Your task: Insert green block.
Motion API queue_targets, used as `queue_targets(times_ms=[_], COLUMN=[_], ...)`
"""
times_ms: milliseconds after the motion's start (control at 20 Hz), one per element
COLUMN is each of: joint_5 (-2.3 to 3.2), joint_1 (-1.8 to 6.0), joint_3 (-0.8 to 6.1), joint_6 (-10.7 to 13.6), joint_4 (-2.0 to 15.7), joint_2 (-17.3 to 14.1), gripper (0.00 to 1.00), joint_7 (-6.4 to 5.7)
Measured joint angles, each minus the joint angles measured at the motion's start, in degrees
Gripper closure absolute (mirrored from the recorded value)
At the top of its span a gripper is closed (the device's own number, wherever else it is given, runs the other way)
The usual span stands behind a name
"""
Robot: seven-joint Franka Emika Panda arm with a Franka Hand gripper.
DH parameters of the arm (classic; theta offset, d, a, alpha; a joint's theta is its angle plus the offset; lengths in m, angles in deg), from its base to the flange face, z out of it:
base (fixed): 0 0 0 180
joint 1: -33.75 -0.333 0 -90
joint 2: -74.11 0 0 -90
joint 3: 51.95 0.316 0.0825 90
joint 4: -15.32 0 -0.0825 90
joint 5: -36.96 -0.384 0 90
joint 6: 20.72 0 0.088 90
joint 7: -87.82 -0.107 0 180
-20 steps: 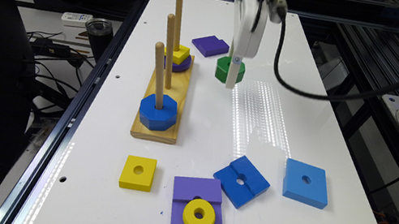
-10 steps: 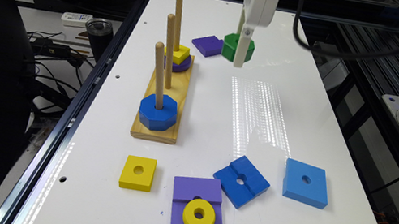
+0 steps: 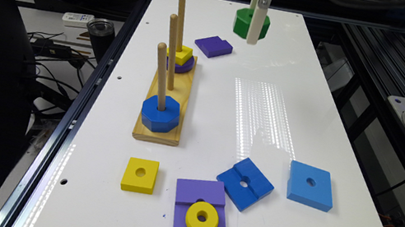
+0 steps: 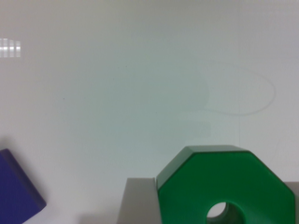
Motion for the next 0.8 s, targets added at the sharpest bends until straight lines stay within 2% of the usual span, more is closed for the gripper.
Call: queue_targets(times_ms=[400,800], joint_5=[-0.01,-0.01], joint_1=[0.0,0.0], joint_3=[0.0,0.0], joint_6=[3.6,4.9], joint_4=[1.73,2.31], joint_2=[2.0,3.0], gripper=[1.0,1.0], joint_7=[0.0,0.0])
